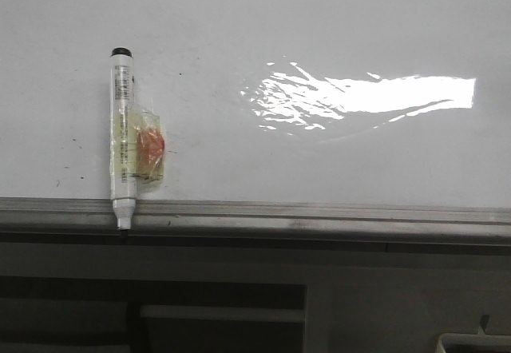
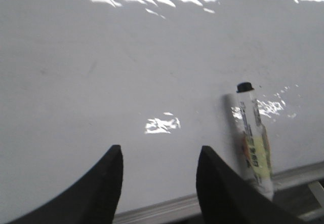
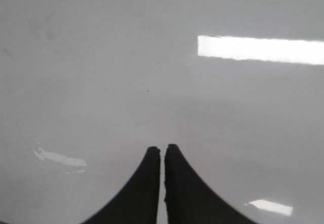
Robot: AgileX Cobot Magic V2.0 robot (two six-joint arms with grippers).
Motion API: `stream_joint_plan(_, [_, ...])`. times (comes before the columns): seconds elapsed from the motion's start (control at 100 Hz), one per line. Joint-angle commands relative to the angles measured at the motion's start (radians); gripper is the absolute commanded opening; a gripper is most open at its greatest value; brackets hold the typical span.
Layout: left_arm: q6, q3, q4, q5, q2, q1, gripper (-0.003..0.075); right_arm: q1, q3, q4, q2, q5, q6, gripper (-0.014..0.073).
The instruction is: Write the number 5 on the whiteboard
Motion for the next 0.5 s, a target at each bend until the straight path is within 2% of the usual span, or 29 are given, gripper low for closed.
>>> stream_joint_plan(0.0, [0.007,-0.035,-0.060,-0.060,0.061,-0.049,0.0356,-0.005,-0.034,0.004,0.021,-0.062,-0.006,0.0108])
stream_joint_plan(0.11, [0.007,-0.035,-0.101,-0.113,0.117,-0.095,0.0356,-0.005,-0.034,0.012,0.021,-0.064,-0.006,0.0268])
stream_joint_plan(0.18, [0.007,-0.035,-0.128,-0.158,0.152,-0.123,0.0355,-0.005,-0.034,0.027,0.021,-0.062,-0.006,0.0325])
stream_joint_plan(0.49, [0.035,-0.077,-0.142,-0.192,0.308,-0.274,0.0355,-0.005,-0.034,0.060,0.021,-0.074,-0.006,0.0335])
